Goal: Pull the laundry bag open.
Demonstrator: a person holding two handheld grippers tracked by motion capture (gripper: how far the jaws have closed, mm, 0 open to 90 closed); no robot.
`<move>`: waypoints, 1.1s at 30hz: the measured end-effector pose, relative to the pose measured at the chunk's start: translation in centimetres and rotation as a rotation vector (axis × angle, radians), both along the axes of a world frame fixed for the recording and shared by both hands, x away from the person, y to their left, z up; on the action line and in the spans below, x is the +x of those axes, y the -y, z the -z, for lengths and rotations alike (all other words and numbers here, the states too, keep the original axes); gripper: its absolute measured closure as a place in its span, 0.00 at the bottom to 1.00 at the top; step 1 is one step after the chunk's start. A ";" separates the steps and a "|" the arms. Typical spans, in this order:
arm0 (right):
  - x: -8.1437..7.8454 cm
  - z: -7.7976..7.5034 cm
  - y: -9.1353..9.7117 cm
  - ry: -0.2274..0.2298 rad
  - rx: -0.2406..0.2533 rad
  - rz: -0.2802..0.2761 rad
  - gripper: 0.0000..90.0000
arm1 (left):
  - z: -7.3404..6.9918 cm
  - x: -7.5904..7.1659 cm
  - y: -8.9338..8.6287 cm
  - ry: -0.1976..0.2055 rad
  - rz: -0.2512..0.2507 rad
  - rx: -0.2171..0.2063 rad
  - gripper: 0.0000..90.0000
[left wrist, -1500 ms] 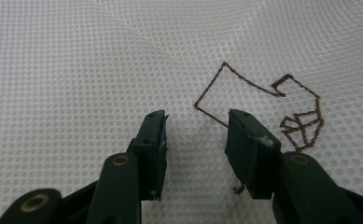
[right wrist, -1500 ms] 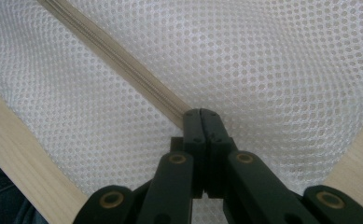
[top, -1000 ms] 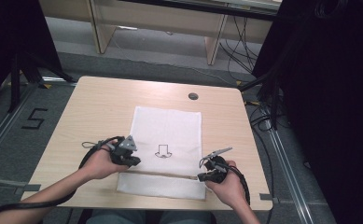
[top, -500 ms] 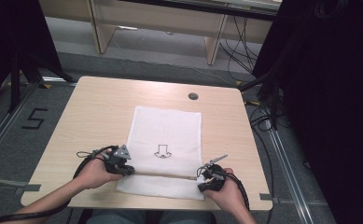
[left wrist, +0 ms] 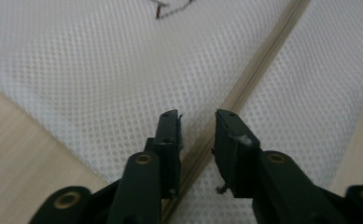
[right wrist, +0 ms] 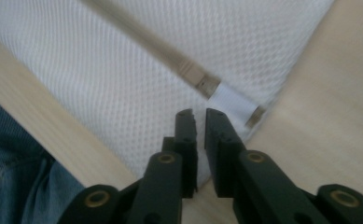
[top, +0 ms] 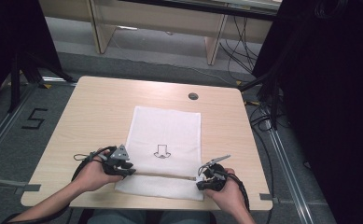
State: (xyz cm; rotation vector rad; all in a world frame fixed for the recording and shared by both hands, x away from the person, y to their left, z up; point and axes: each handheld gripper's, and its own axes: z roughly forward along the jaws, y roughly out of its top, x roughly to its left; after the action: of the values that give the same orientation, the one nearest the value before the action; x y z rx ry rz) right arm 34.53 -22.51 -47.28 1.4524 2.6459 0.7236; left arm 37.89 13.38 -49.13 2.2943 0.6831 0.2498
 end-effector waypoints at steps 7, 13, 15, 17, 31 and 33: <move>0.2 -0.3 1.4 0.114 0.067 0.046 0.81 | 0.0 0.2 0.4 0.021 0.014 -0.068 0.54; -0.1 -0.6 1.7 0.143 0.061 0.061 0.79 | 0.1 0.1 0.5 0.010 -0.032 -0.114 0.51; 0.0 -0.5 1.7 0.148 0.056 0.070 0.78 | 0.0 0.1 0.4 0.016 -0.026 -0.099 0.51; 0.0 -0.5 1.7 0.156 0.060 0.071 0.78 | 0.0 0.1 0.4 0.010 -0.027 -0.107 0.51; 0.6 -0.8 2.0 0.153 0.031 0.077 0.92 | 0.1 0.0 1.6 0.039 0.021 -0.110 0.53; 0.6 -0.9 2.1 0.156 0.026 0.069 0.93 | 0.1 -0.1 1.6 0.036 0.010 -0.112 0.53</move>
State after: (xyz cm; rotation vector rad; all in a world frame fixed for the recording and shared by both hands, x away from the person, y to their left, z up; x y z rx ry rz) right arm 35.11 -24.58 -46.43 1.4226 2.4671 0.8307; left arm 37.82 11.74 -49.26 2.1807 0.6511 0.2411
